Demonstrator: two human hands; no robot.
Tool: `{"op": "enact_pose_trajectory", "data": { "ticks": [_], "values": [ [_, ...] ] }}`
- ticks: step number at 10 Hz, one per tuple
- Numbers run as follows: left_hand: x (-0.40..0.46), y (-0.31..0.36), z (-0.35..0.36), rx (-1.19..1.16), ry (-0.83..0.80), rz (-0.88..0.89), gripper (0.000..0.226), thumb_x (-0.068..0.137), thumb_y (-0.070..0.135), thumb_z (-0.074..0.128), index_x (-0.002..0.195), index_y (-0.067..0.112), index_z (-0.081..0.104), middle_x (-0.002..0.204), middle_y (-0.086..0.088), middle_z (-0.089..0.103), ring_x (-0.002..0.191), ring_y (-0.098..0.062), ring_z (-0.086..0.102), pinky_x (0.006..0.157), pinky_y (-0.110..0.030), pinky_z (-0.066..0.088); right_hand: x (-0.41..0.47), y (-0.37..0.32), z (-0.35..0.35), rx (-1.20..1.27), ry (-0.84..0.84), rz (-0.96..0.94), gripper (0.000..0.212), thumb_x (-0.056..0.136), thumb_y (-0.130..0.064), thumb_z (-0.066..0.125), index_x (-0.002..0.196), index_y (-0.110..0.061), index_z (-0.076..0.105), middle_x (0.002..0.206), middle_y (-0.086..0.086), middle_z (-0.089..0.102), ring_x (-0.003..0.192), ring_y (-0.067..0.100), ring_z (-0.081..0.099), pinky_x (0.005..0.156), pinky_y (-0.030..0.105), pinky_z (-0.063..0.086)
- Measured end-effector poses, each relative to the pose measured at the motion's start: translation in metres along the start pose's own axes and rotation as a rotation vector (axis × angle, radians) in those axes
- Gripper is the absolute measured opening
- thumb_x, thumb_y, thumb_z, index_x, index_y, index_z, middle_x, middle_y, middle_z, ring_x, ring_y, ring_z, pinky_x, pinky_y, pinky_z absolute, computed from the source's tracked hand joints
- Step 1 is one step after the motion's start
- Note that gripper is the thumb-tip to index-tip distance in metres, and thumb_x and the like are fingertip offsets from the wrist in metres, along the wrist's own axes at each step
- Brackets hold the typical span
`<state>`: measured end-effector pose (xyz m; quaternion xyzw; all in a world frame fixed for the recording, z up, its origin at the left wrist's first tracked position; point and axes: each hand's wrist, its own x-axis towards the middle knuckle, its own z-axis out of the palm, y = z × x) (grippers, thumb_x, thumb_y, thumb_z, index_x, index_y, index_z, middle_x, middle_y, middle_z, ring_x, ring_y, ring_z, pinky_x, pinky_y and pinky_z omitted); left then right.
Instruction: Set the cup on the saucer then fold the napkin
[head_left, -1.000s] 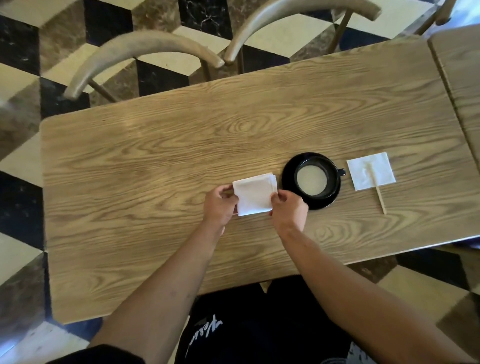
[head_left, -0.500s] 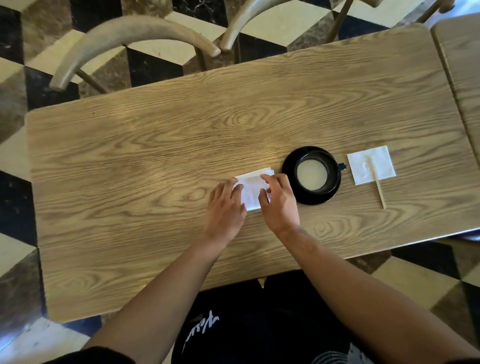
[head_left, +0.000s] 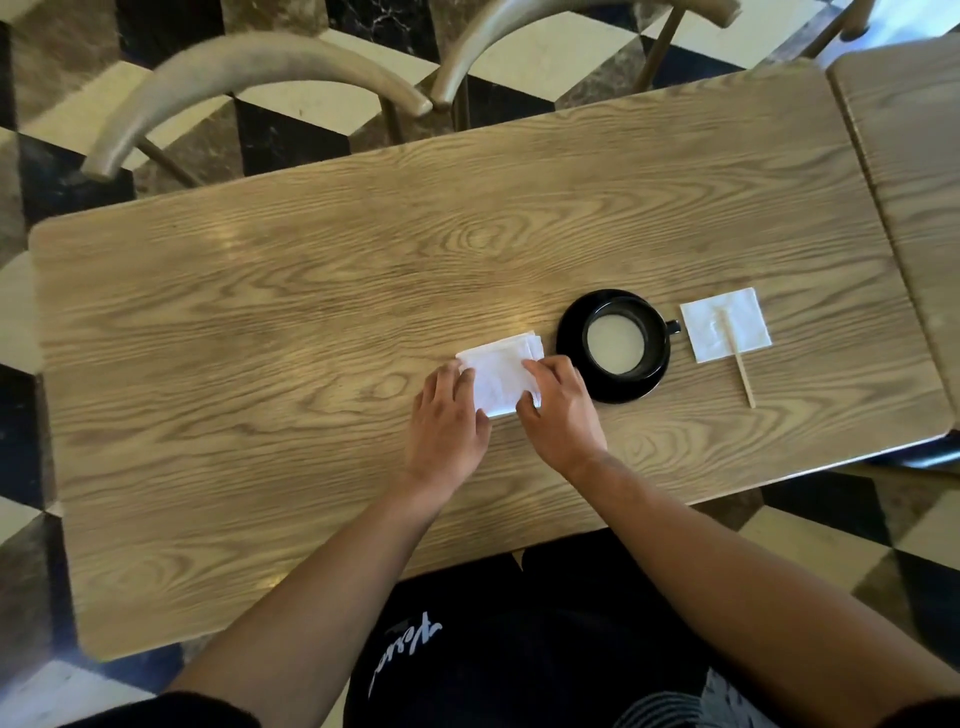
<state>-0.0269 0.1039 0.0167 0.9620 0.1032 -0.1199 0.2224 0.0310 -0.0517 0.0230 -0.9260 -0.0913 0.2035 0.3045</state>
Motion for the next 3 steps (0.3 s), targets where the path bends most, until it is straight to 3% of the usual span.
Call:
{"op": "enact_pose_trajectory", "data": {
  "ticks": [1, 2, 3],
  "values": [
    [-0.017, 0.003, 0.008, -0.026, -0.033, 0.027, 0.050, 0.091, 0.019, 0.064, 0.136, 0.002, 0.056, 0.144, -0.016, 0.051, 0.131, -0.034, 0.049, 0.106, -0.047, 0.046, -0.016, 0.014, -0.003, -0.060, -0.021, 0.016, 0.041, 0.095, -0.014, 0.058, 0.134, -0.003, 0.062, 0.126, 0.012, 0.058, 0.116, 0.030, 0.055, 0.103, 0.044, 0.047],
    [-0.052, 0.012, 0.016, -0.007, -0.114, 0.113, 0.044, 0.090, 0.020, 0.064, 0.128, -0.001, 0.062, 0.131, -0.019, 0.059, 0.119, -0.037, 0.058, 0.097, -0.046, 0.051, -0.048, 0.040, -0.010, -0.207, -0.147, 0.031, 0.035, 0.097, -0.021, 0.051, 0.126, -0.008, 0.065, 0.123, 0.012, 0.061, 0.112, 0.032, 0.055, 0.102, 0.045, 0.045],
    [-0.068, 0.022, 0.024, 0.040, -0.171, 0.104, 0.041, 0.092, 0.023, 0.058, 0.128, 0.004, 0.063, 0.127, -0.014, 0.061, 0.116, -0.033, 0.058, 0.098, -0.044, 0.051, -0.066, 0.063, -0.018, -0.260, -0.184, 0.045, 0.031, 0.097, -0.023, 0.050, 0.120, -0.010, 0.068, 0.119, 0.010, 0.061, 0.110, 0.030, 0.054, 0.100, 0.043, 0.046]
  ]
}}
